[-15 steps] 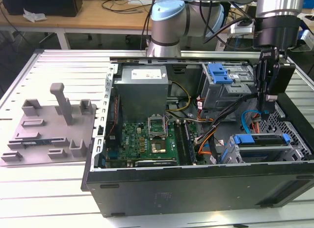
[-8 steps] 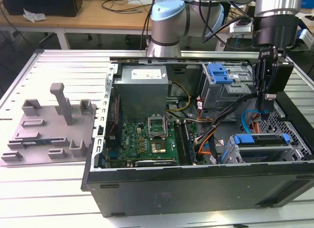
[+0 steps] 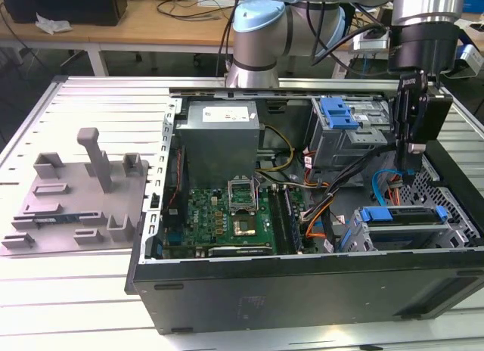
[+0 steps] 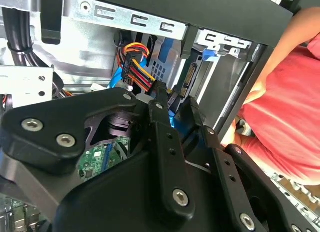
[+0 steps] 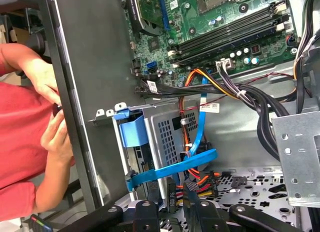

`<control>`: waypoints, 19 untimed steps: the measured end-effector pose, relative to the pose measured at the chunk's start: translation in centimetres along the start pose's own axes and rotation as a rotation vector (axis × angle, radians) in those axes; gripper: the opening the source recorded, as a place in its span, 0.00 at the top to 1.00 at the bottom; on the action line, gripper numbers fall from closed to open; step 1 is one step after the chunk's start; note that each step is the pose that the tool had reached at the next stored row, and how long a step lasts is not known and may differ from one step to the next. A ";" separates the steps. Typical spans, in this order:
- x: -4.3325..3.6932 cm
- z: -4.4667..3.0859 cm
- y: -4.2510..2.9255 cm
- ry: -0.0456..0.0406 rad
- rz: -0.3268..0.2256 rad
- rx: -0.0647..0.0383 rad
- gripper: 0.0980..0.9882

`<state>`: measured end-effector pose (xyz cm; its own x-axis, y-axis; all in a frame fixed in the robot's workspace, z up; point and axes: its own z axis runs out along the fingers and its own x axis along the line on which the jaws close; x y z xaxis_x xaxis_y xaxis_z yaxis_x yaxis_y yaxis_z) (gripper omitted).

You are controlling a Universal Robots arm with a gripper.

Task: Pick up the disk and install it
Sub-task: 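Insert the first disk wire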

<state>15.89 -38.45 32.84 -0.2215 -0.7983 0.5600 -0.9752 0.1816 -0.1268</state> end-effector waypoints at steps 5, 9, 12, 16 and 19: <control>-0.02 0.04 0.01 0.0030 0.000 0.001 0.74; -0.05 0.07 0.01 0.0061 0.000 0.001 0.83; -0.06 0.09 0.01 0.0083 0.000 0.002 0.93; -0.06 0.09 0.01 0.0088 -0.001 0.002 0.93; -0.01 0.11 -0.13 0.0088 -0.001 0.002 0.93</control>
<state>16.01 -38.53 32.76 -0.2203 -0.7935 0.5674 -0.9754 0.1796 -0.1275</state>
